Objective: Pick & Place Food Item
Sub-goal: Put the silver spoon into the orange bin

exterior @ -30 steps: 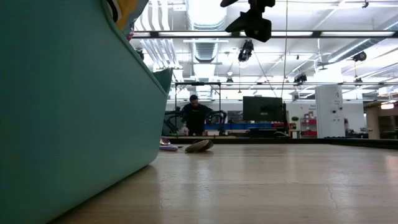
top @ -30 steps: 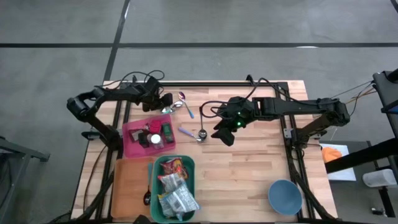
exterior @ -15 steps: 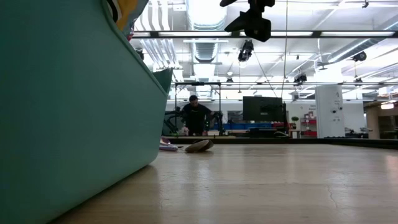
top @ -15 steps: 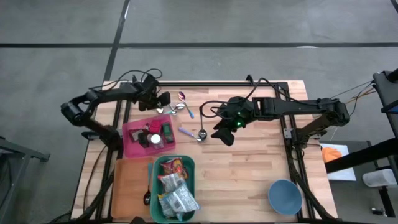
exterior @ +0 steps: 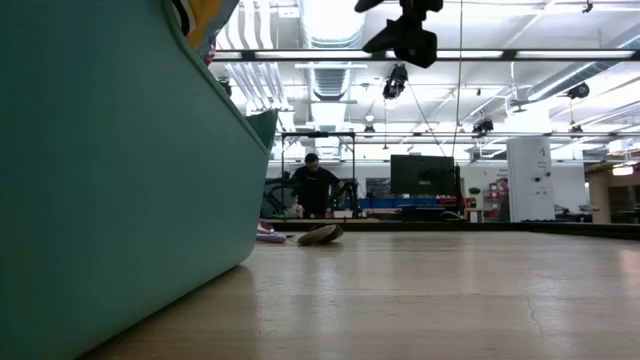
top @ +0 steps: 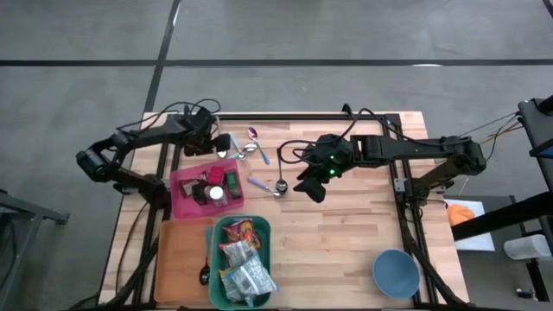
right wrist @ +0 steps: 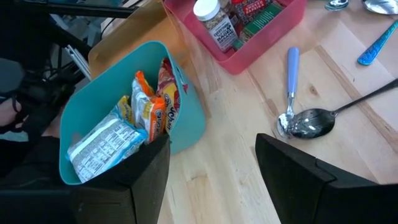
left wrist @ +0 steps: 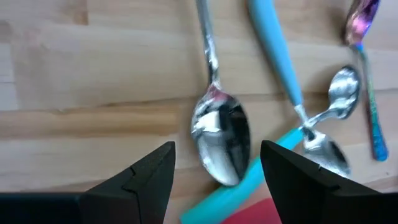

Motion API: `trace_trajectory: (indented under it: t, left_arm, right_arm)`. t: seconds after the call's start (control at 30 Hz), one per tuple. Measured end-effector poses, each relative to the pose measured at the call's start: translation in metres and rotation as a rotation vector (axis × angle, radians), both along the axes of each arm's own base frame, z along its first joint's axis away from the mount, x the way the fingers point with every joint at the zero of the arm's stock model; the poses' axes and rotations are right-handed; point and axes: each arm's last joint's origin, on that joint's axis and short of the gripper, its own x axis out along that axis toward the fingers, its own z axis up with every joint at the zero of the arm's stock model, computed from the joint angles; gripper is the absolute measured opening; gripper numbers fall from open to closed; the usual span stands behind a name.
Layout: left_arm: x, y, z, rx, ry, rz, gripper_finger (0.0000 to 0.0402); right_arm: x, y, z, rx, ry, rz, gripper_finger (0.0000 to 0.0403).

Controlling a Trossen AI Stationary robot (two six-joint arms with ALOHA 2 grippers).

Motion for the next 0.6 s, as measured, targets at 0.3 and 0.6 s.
trace_trajectory:
  t: [0.3, 0.6]
  left_arm:
    - [-0.015, -0.006, -0.029, -0.008, -0.138, 0.009, 0.0237]
    - [-0.015, -0.005, -0.032, 0.037, -0.175, -0.028, 0.0237]
  right_arm:
    - [0.0, 0.0, -0.001, 0.001, 0.008, -0.002, 0.0233]
    - [0.0, 0.0, -0.001, -0.002, 0.008, -0.008, 0.0233]
